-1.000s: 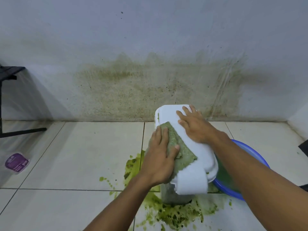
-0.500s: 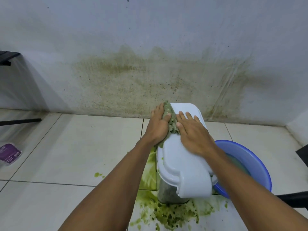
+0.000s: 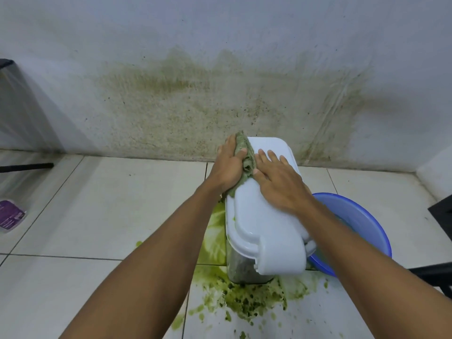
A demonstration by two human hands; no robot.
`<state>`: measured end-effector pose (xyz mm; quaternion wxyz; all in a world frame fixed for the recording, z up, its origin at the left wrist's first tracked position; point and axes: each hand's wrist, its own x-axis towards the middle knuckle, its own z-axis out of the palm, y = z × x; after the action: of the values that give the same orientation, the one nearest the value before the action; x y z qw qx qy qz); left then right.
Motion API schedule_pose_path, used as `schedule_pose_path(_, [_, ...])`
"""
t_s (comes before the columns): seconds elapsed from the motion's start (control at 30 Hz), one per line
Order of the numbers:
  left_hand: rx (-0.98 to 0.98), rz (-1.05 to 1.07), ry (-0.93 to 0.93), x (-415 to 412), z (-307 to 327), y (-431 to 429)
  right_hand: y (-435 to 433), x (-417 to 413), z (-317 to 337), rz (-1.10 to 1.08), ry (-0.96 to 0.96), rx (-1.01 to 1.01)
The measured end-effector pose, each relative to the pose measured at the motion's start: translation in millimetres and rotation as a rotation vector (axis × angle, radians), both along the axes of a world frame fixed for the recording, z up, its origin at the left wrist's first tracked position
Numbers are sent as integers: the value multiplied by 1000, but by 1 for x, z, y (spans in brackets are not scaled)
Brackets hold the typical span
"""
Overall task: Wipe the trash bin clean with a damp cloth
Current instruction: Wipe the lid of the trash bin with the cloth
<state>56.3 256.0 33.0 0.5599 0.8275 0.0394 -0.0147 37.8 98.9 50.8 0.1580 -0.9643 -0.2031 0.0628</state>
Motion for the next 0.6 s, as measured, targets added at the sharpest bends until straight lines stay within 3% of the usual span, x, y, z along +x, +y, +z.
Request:
schedule_pose_path(0.1, [21,-28,9,-21,-6,2,-18,4,7,70,96,50])
schedule_pose_path(0.23, [41,-39,-31,-74,-9,-11,-32,-8,-2,19,-83,19])
schedule_pose_path(0.43, [-31,113,-103,-182,-11,-52,-28,-9,-5,-15,-101,1])
schedule_pose_path(0.6, [-62,105,-75,-123,-14,-32,-25,-12,-2,-33,-75,-11])
